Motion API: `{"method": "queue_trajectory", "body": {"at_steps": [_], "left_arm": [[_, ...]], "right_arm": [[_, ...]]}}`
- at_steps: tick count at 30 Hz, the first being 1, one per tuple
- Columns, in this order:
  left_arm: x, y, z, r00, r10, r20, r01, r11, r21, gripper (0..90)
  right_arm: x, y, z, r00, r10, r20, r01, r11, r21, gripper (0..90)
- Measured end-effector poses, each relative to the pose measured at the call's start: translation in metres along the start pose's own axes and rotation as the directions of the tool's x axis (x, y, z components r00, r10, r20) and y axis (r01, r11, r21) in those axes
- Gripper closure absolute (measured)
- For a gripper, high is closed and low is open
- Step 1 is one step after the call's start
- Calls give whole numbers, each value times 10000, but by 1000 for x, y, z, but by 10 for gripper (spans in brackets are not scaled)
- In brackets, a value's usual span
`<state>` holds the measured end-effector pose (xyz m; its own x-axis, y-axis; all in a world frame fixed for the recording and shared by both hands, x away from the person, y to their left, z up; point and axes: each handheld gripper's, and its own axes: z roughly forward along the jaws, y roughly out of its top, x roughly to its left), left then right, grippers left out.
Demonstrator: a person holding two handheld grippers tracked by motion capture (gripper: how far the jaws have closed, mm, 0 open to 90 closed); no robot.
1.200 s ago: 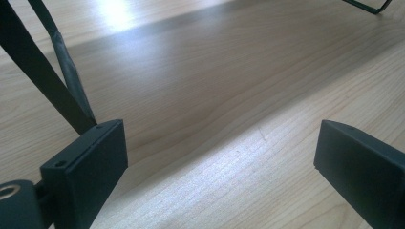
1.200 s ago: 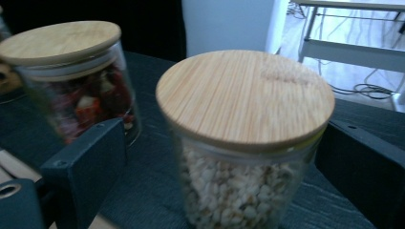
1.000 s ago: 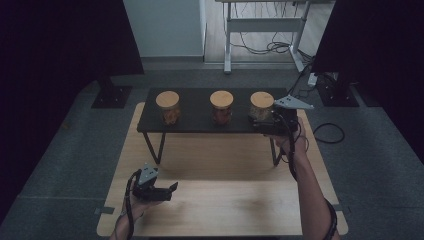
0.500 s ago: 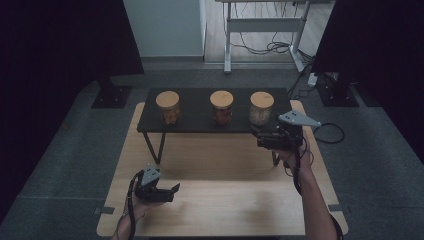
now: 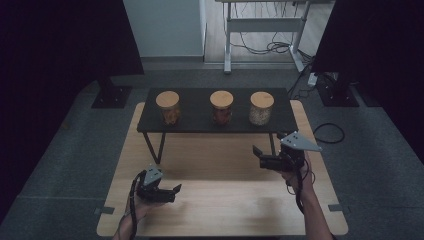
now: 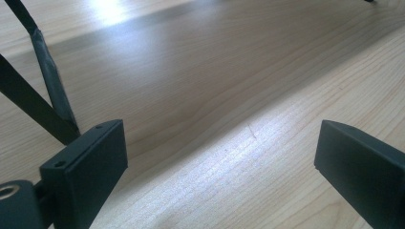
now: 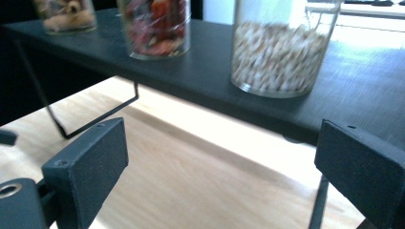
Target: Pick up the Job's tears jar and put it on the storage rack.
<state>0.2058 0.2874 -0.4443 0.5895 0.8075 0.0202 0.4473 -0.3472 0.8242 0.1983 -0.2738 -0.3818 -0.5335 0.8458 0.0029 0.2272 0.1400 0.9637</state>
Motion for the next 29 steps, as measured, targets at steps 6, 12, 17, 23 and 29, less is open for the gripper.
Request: {"method": "queue_trajectory", "body": {"at_steps": [6, 12, 17, 23, 29], "left_arm": [[-1, 1, 3, 10000, 71, 63, -71, 10000, 65, 36], [-1, 1, 5, 9999, 88, 82, -88, 9999, 104, 36], [0, 1, 5, 9999, 68, 80, -69, 9999, 107, 36], [0, 1, 5, 9999, 86, 85, -87, 9999, 105, 36], [0, 2, 3, 9999, 56, 94, -56, 10000, 46, 35]], "right_arm": [[9, -27, -4, 9992, -195, -358, 202, 9996, 193, 33], [15, -49, 3, 9977, -13, -683, 47, 9987, 499, 33], [18, -60, 13, 9959, 84, -903, 9, 9947, 1028, 29], [18, -66, 17, 9952, 241, -950, -132, 9934, 1138, 32], [15, -74, 15, 9912, 539, -1208, -429, 9949, 912, 53]]}}
